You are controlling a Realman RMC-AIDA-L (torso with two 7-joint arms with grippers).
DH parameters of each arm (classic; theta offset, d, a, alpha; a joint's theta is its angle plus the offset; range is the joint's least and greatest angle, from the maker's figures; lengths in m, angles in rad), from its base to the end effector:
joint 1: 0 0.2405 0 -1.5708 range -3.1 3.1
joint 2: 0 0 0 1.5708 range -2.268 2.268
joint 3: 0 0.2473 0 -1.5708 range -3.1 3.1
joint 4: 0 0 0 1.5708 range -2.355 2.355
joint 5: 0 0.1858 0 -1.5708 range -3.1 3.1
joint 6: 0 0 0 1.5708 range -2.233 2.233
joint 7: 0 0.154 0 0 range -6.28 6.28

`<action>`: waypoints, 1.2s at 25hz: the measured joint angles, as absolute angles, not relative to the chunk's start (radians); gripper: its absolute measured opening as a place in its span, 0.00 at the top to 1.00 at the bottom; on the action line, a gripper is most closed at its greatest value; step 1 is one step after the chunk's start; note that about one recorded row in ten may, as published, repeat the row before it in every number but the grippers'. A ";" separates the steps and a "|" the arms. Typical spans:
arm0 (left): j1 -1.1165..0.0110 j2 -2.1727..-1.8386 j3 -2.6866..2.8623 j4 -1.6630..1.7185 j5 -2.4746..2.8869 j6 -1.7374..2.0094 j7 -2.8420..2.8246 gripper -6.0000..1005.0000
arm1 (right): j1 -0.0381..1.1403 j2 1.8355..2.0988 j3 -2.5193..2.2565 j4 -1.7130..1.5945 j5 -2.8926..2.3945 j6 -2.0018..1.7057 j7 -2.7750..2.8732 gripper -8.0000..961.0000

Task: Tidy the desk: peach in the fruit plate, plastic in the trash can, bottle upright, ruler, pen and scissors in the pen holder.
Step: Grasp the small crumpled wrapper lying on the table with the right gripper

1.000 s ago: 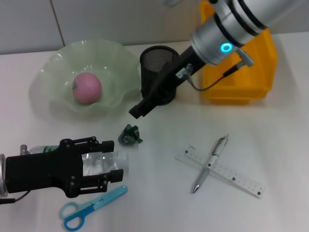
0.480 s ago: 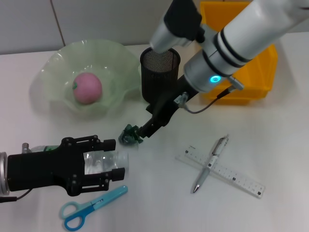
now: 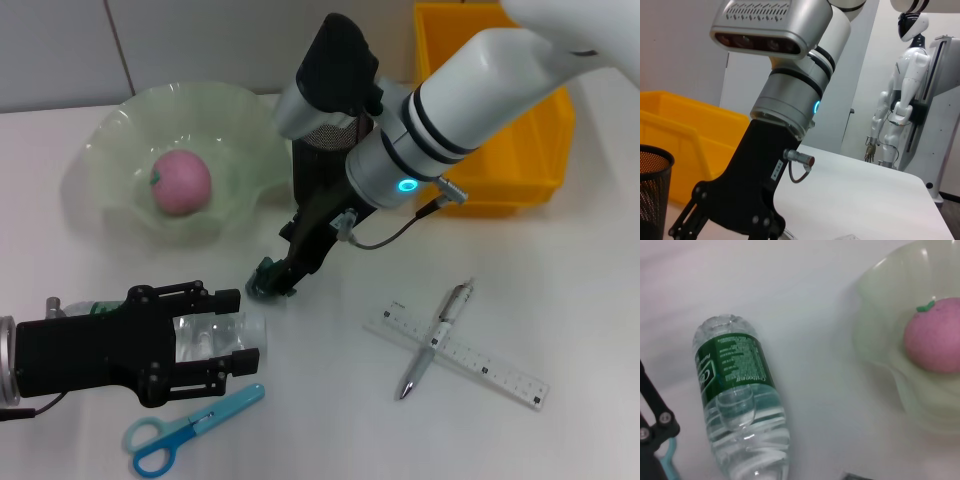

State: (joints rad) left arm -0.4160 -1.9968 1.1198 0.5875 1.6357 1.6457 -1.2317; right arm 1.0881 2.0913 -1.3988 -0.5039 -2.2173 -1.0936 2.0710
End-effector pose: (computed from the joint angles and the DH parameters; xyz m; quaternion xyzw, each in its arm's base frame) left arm -0.2347 0.2636 -0.0145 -0.9488 -0.1446 -0.2781 0.0377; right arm 0.1216 0.3821 -0.0997 -0.9778 0.1720 -0.0898 0.0796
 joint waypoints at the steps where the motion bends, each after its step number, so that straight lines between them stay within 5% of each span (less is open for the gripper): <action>1: -0.416 -1.996 1.120 0.588 1.635 1.646 -1.232 0.28 | 1.088 2.091 -1.399 -0.504 -2.217 -1.094 2.071 0.22; 20: -0.417 -1.997 1.117 0.589 1.633 1.646 -1.234 0.28 | 1.093 2.092 -1.547 -0.456 -2.105 -1.012 2.068 0.28; 26: -0.417 -1.997 1.117 0.588 1.633 1.646 -1.234 0.28 | 1.091 2.092 -1.547 -0.451 -2.105 -1.002 2.068 0.36; 30: -0.417 -1.996 1.117 0.587 1.632 1.646 -1.235 0.28 | 1.090 2.092 -1.548 -0.451 -2.104 -1.002 2.070 0.52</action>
